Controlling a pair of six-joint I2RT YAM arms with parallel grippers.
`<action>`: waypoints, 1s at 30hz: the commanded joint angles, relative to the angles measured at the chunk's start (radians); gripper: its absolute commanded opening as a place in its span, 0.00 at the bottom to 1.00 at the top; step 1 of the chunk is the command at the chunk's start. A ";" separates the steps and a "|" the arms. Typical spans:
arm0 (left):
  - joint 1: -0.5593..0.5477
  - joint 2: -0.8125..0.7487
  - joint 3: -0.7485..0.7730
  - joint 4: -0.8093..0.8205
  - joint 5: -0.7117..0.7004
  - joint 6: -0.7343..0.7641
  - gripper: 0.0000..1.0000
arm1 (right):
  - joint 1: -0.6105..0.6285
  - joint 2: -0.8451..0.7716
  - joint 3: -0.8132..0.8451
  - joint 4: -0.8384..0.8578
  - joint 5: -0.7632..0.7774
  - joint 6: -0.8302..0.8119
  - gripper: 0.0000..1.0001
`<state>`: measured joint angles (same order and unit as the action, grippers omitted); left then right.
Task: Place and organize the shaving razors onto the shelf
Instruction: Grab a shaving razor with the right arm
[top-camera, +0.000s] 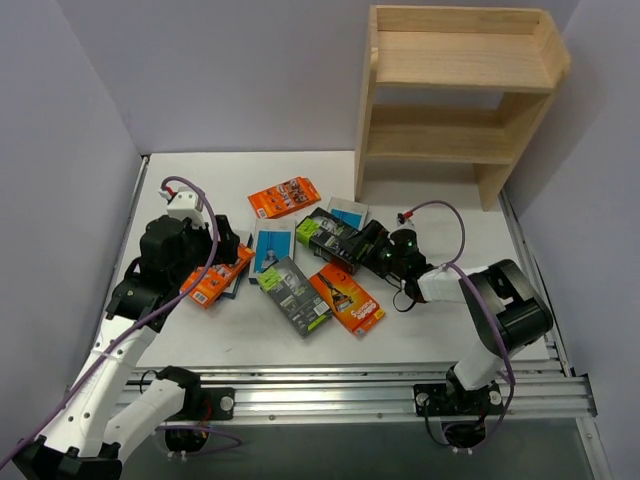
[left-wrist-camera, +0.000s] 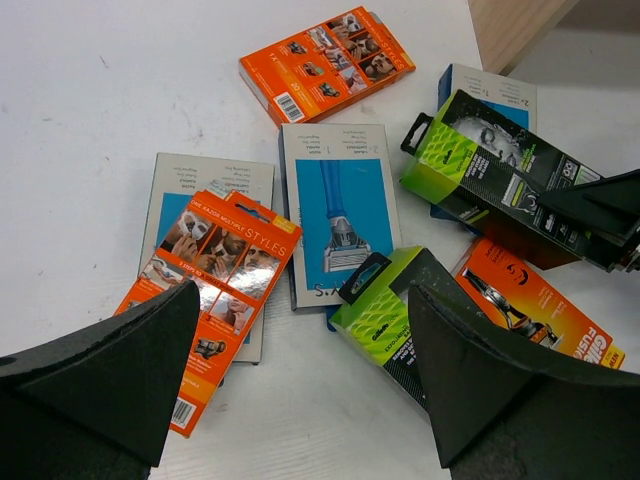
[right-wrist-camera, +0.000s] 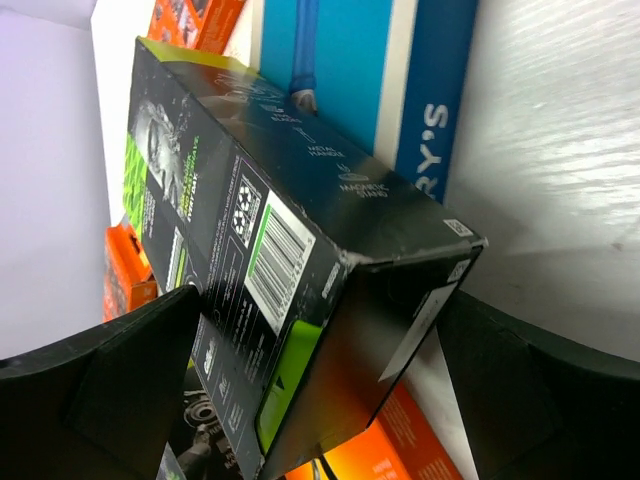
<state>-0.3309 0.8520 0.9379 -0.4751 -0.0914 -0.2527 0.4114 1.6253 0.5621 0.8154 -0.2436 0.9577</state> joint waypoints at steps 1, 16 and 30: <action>0.007 -0.005 0.032 0.012 0.021 -0.005 0.94 | 0.018 0.030 0.041 0.120 0.000 0.035 0.97; 0.009 -0.034 0.029 0.004 -0.007 0.004 0.94 | 0.023 -0.202 0.090 -0.065 -0.022 0.010 0.08; 0.007 -0.053 0.024 0.012 0.013 0.004 0.94 | 0.023 -0.380 0.231 -0.295 -0.117 -0.138 0.00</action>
<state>-0.3298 0.8181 0.9379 -0.4896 -0.0883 -0.2527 0.4282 1.3178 0.7143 0.4747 -0.2897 0.8566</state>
